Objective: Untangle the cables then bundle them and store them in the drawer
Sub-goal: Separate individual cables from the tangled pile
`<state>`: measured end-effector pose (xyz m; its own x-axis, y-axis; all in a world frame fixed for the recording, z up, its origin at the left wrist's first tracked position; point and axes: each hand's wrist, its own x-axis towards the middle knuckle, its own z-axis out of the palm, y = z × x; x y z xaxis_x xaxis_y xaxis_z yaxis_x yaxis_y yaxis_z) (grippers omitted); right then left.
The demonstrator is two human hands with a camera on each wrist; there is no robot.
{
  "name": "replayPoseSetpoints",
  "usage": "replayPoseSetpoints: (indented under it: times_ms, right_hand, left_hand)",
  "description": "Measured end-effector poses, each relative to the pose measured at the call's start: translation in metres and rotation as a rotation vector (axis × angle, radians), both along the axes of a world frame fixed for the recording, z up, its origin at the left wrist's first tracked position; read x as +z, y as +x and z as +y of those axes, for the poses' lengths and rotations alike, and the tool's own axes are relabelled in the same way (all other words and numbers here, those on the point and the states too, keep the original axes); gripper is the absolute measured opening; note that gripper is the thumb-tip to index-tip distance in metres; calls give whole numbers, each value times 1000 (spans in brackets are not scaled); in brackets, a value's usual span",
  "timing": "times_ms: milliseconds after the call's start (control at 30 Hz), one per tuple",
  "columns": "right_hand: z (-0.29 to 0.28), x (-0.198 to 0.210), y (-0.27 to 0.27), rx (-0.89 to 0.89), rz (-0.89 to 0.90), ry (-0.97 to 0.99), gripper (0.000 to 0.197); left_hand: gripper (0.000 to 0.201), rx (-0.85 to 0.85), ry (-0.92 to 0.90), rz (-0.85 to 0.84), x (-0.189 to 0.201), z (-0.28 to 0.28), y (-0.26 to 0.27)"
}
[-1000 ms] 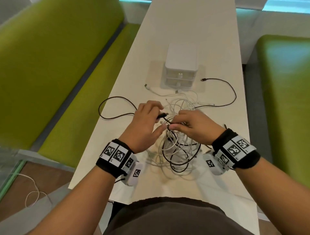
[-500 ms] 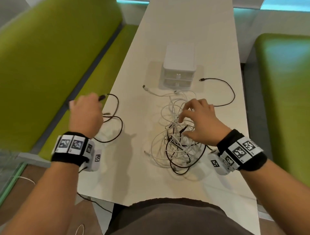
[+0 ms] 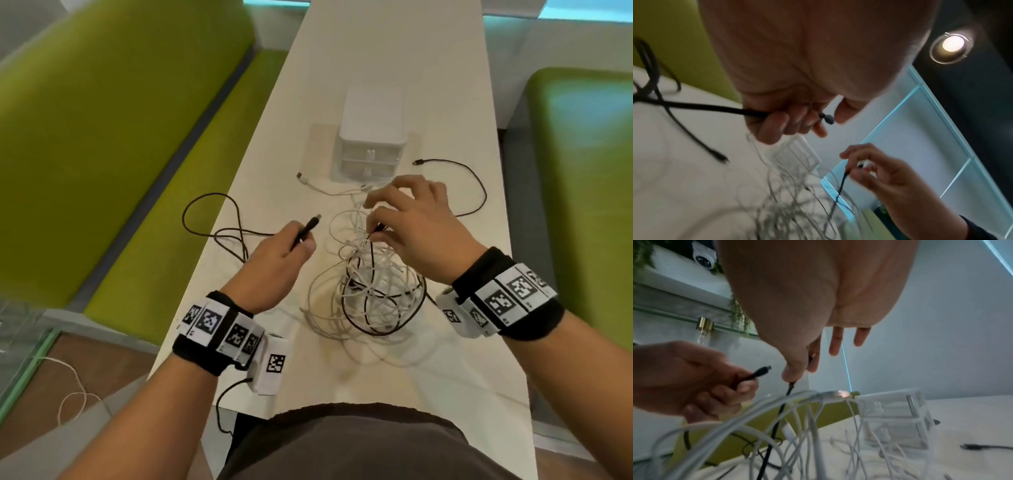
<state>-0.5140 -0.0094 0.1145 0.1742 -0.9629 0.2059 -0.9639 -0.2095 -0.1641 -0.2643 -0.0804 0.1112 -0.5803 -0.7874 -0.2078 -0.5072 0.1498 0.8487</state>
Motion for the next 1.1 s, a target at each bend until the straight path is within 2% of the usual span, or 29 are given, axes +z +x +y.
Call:
replayPoseSetpoints:
  times_ms: [100, 167, 267, 333, 400, 467, 533, 633, 767, 833, 900, 967, 1033, 1100]
  right_hand:
    - [1, 19, 7, 68, -322, 107, 5]
    - [4, 23, 15, 40, -514, 153, 6]
    - [5, 22, 22, -38, -721, 193, 13]
    - [3, 20, 22, -89, -852, 217, 15]
    - [3, 19, 20, -116, -943, 239, 14]
    - [3, 17, 22, -119, -1009, 245, 12]
    - [3, 12, 26, -148, -1061, 213, 21]
    - [3, -4, 35, -234, -999, 204, 34]
    - [11, -39, 51, -82, -513, 377, 16]
    - [13, -52, 51, -73, -376, 400, 21]
    - [8, -54, 46, -104, -324, 453, 23]
    - [4, -50, 43, -61, -310, 467, 18]
    - [4, -47, 41, 4, -367, 314, 25]
    - [5, -38, 47, 49, -436, 113, 32]
  left_hand:
    - [26, 115, 14, 200, -4, 2, -18]
    - [27, 152, 42, 290, -4, 5, -30]
    - [23, 108, 252, 430, -8, 9, -42]
    - [22, 71, 357, 474, -15, 12, -45]
    - [20, 58, 383, 464, -20, 15, -46]
    - [19, 82, 404, 468, -25, 15, -46]
    - [18, 132, 418, 483, -27, 15, -45]
    - [17, 204, 394, 516, -24, 14, -44]
    - [17, 329, 305, 570, -17, 5, -41]
    - [19, 314, 309, 606, -11, -1, -36]
    - [21, 265, 357, 655, -6, -4, -31]
    - [23, 263, 393, 677, -4, -8, -26]
    - [22, 279, 322, 604, -10, -12, -21]
    - [16, 223, 159, 459, -16, -12, -20]
